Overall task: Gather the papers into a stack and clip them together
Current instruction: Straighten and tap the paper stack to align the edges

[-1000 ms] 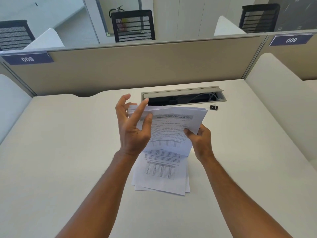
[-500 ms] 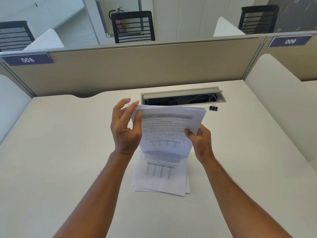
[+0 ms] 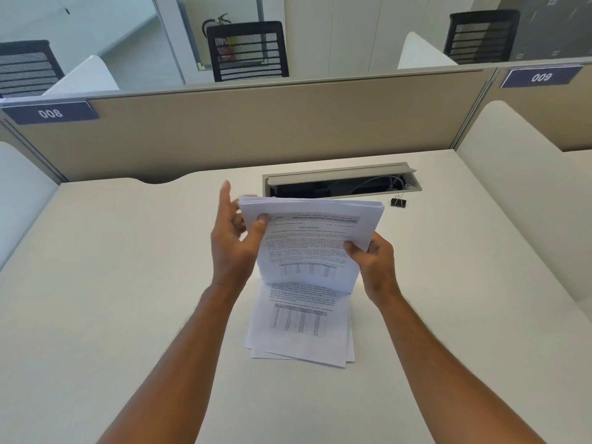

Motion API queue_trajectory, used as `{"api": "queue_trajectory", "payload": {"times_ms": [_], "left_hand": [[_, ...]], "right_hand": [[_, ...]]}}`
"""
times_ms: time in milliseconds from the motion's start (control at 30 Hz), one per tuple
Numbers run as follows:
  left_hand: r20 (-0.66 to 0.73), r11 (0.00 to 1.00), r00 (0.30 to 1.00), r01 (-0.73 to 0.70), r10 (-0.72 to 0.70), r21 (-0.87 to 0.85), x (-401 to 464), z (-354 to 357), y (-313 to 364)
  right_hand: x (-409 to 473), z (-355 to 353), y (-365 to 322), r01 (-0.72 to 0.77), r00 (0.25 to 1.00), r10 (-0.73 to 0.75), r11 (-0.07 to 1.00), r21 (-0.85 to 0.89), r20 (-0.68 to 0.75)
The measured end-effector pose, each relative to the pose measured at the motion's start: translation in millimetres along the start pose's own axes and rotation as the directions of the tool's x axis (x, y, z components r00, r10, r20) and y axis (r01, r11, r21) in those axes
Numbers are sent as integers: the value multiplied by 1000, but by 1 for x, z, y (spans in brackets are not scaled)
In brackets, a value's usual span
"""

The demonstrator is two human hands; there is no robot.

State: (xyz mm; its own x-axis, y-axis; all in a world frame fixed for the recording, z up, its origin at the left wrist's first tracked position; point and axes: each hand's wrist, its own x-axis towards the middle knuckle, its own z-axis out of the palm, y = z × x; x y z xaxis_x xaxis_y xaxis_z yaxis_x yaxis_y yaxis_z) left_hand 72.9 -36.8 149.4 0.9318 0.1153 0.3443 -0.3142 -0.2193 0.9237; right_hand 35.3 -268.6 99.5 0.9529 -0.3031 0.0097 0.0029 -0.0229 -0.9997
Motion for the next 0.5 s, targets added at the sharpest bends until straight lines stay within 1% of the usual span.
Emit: {"api": "queue_trajectory", "payload": {"times_ms": [33, 67, 133, 200, 267, 400, 467, 500], "left_hand": [[54, 992, 994, 103, -99, -71, -3, 1, -5], [100, 978, 980, 181, -170, -107, -6, 2, -11], [171, 953, 948, 288, -269, -94, -14, 4, -27], [211, 931, 919, 357, -335, -79, -24, 7, -39], [172, 927, 923, 363, -344, -96, -33, 10, -45], [-28, 965, 967, 250, -253, -83, -40, 18, -39], [-64, 975, 973, 218, -220, -43, -44, 22, -36], [-55, 973, 972, 228, -229, -21, -47, 23, -37]], "right_hand": [[0, 0, 0, 0, 1000, 0, 1000, 4, 2], [0, 0, 0, -3, 1000, 3, 1000, 5, 6], [0, 0, 1, -13, 1000, 13, 1000, -6, 20], [1, 0, 3, -28, 999, 29, 999, -20, 33], [2, 1, 3, -32, 999, 33, 999, -32, 30], [5, 5, -2, 30, 999, -30, 999, -39, -11], [5, 7, -1, 47, 999, -48, 998, -42, -21], [5, 7, 1, 39, 999, -40, 998, -46, -19]]}}
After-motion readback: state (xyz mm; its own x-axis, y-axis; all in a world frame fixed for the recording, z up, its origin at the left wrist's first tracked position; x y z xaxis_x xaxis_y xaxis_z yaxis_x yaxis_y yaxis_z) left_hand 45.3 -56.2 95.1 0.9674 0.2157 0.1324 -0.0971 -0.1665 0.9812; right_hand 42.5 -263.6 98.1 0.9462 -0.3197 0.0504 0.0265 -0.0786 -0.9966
